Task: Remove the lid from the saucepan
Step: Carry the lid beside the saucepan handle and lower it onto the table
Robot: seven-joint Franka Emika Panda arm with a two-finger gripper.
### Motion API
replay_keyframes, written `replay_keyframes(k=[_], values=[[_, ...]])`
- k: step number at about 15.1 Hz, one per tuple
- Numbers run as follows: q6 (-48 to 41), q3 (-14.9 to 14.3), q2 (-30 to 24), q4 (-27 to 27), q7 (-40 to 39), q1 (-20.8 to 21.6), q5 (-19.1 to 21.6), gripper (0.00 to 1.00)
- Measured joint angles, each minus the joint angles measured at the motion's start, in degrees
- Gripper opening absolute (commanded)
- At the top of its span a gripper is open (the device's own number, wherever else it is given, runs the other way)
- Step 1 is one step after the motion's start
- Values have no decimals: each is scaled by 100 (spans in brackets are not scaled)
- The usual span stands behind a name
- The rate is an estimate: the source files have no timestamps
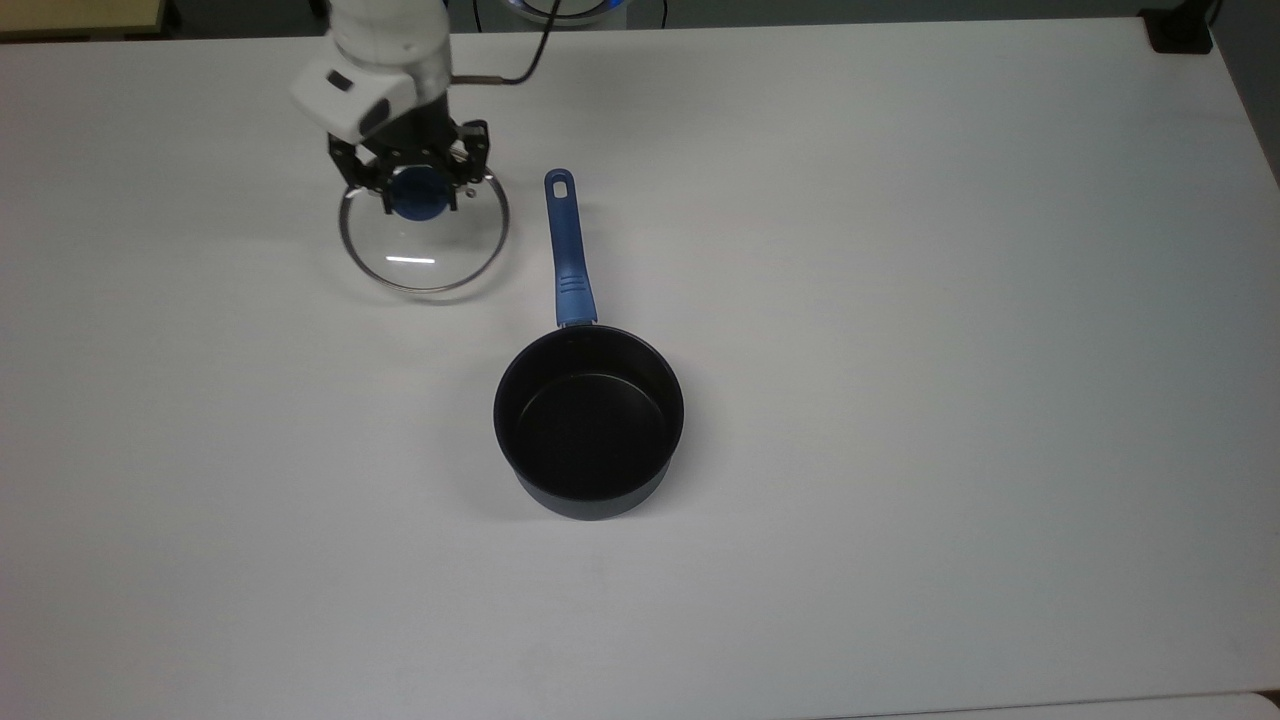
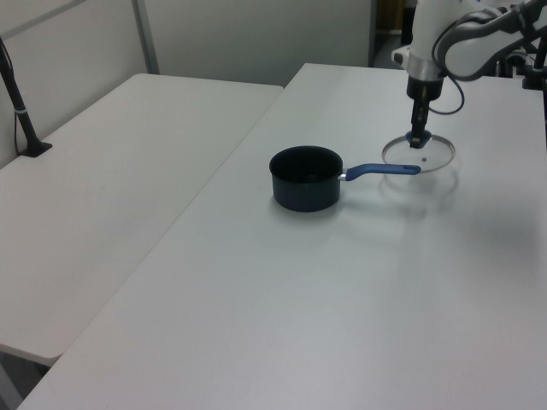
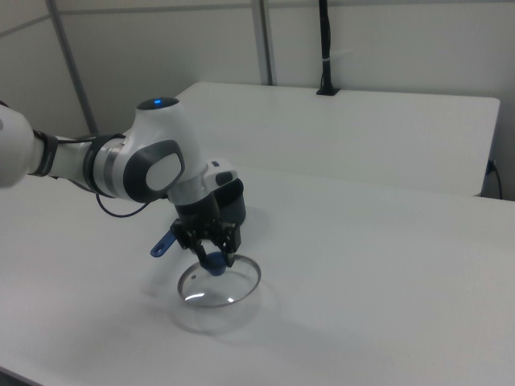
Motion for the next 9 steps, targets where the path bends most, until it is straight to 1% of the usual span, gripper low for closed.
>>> replay_keyframes(k=[2,5,6,7,9], values=[[133,1,162,-27,85,81,0,51],[562,0,502,-23,225,151,-1,51],[629,0,524,-2,248,161,-1,52],[670,0,535,-1,260,169,-1,57],[706,0,541,-2,263,176,-1,100]])
